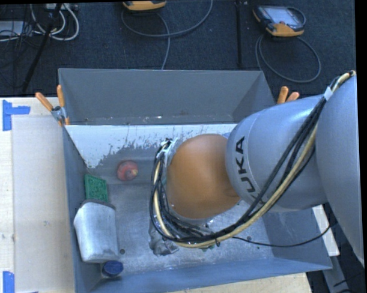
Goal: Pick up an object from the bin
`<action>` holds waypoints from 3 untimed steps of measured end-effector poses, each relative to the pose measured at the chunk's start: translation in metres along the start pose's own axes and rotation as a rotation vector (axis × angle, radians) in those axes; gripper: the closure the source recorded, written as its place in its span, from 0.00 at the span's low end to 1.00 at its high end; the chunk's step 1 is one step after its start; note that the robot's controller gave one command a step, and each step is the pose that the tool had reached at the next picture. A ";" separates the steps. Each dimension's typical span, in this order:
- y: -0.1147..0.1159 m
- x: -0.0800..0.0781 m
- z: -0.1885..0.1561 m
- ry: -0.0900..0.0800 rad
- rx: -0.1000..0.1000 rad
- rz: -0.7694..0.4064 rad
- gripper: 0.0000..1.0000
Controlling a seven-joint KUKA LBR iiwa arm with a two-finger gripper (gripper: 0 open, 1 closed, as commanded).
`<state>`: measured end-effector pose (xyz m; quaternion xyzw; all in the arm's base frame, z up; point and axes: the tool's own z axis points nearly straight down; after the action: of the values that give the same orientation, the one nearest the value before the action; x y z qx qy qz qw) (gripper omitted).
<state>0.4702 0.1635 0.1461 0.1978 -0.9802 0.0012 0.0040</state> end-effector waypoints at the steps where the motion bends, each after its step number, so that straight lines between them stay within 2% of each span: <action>1: 0.037 -0.093 -0.040 -0.016 -0.001 -0.155 1.00; 2: -0.037 -0.141 -0.019 -0.012 0.003 -0.275 1.00; 3: -0.021 -0.147 -0.009 -0.010 0.000 -0.486 1.00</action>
Offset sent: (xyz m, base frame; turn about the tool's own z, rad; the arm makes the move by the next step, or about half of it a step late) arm 0.0701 0.0684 0.0378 -0.1553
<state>0.6142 0.2014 0.1539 0.4280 -0.9038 -0.0006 -0.0009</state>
